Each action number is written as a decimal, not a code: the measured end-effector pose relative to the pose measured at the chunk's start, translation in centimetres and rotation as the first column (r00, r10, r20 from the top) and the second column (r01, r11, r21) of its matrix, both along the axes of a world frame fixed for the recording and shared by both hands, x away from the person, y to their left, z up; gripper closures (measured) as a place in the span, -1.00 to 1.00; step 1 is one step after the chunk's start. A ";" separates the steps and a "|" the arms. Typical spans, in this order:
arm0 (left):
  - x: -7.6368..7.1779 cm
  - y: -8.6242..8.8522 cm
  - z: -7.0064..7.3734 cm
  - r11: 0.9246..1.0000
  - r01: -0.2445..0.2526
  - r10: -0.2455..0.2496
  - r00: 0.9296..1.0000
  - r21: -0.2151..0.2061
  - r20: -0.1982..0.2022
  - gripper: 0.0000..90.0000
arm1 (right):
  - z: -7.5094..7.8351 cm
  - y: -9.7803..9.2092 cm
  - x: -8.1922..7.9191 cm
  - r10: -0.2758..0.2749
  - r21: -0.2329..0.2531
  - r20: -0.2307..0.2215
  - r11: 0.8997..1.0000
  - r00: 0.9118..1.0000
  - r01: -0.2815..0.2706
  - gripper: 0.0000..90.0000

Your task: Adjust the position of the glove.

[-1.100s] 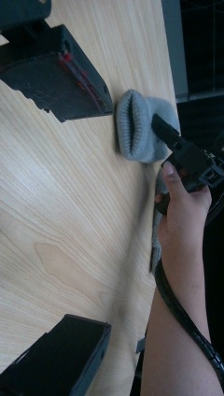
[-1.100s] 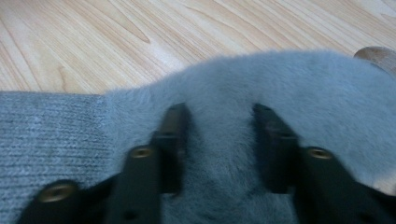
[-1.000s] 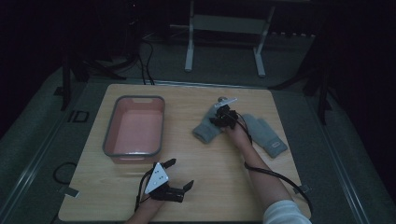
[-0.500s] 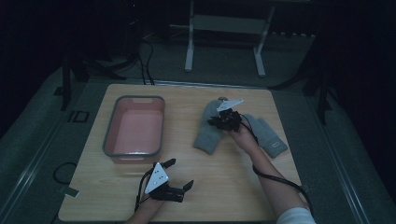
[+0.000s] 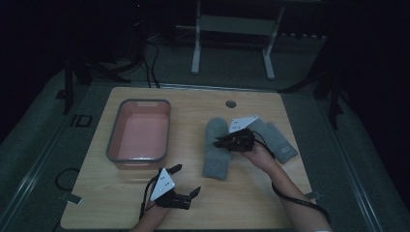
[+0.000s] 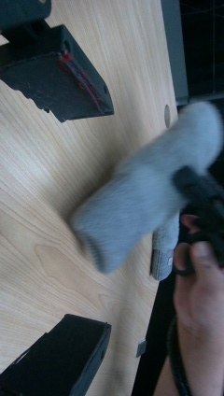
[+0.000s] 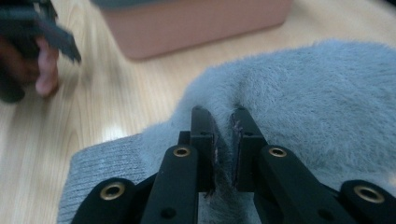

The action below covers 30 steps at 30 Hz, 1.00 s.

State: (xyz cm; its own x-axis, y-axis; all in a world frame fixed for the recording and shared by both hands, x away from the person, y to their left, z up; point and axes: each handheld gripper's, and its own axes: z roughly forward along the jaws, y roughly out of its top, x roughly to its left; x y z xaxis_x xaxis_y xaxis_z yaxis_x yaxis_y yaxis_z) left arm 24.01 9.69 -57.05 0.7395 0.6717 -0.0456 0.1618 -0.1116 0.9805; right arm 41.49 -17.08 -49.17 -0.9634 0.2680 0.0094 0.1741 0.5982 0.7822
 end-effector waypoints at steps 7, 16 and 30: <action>0.0 0.0 0.0 1.000 0.000 0.000 1.000 -0.003 -0.002 -0.99 | -4.3 0.8 1.1 0.006 -0.087 -0.078 0.996 0.997 -0.013 0.36; 0.0 0.0 0.0 1.000 -0.001 0.001 1.000 -0.003 -0.002 -0.99 | -1.9 -0.4 0.9 -0.016 -0.035 -0.038 0.999 0.999 0.014 -0.24; 0.0 0.0 0.0 1.000 -0.004 0.004 1.000 -0.003 -0.005 -0.99 | 0.8 -7.6 0.7 -0.234 0.027 0.018 0.972 0.972 0.233 -0.33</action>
